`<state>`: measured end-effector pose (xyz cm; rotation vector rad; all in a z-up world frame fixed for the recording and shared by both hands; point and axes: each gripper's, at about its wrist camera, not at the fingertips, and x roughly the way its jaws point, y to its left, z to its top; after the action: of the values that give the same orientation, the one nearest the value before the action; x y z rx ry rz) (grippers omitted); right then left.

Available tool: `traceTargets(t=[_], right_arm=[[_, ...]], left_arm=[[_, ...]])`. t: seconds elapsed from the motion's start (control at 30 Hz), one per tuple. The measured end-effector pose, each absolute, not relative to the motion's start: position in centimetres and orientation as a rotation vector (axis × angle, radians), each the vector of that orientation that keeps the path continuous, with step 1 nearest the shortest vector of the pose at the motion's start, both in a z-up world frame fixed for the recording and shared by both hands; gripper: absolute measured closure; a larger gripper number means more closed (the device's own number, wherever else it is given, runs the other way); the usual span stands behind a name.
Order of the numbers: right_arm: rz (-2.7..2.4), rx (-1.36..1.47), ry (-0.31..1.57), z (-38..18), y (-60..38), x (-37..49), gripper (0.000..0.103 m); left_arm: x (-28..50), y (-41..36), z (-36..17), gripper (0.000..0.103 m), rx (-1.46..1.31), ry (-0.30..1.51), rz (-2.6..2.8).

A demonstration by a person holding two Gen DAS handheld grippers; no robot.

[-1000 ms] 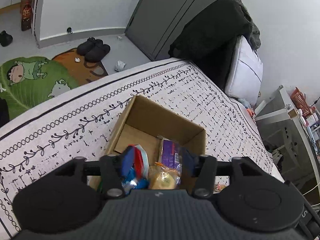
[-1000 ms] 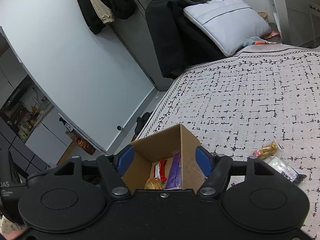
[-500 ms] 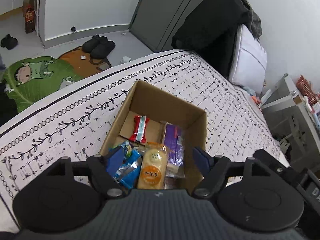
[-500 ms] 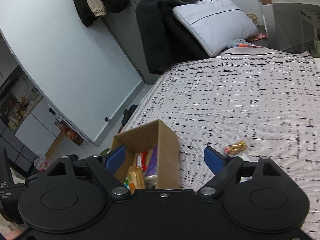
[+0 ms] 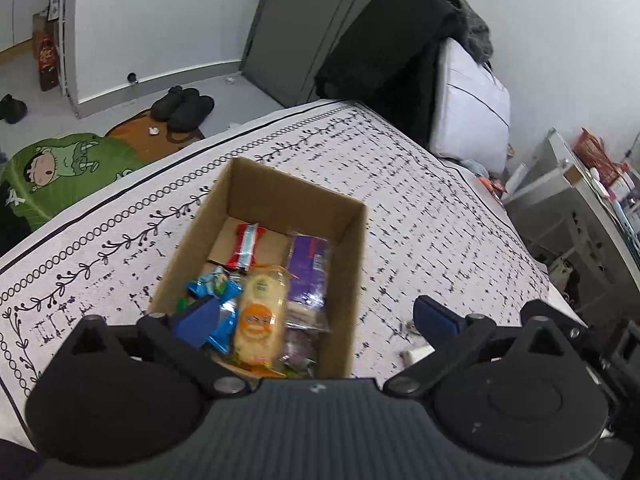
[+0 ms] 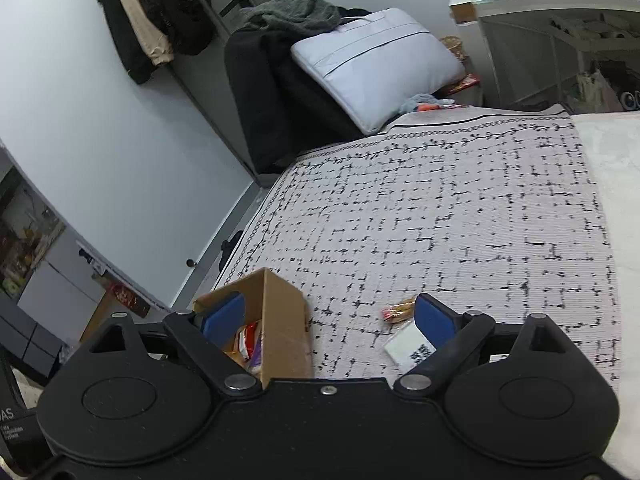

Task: Organize snacks
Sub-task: 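Move both open grippers toward the white packet and gold candy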

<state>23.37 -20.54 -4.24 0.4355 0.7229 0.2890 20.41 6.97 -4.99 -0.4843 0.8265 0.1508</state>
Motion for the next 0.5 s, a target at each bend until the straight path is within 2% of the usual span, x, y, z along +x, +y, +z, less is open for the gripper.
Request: traceTargets(t=[0.2, 0.5], right_arm=[[0.261, 0.468, 0.695, -3.7, -23.2, 22.9, 0.006], [0.233, 0.57, 0.723, -4.9, -27.0, 23.4, 0.006]], left_arm=[[20.1, 4.9, -4.4, 0.0, -0.46, 0.819, 0.138], [20.1, 1.6, -3.3, 0.0, -0.418, 0.802, 0.116]])
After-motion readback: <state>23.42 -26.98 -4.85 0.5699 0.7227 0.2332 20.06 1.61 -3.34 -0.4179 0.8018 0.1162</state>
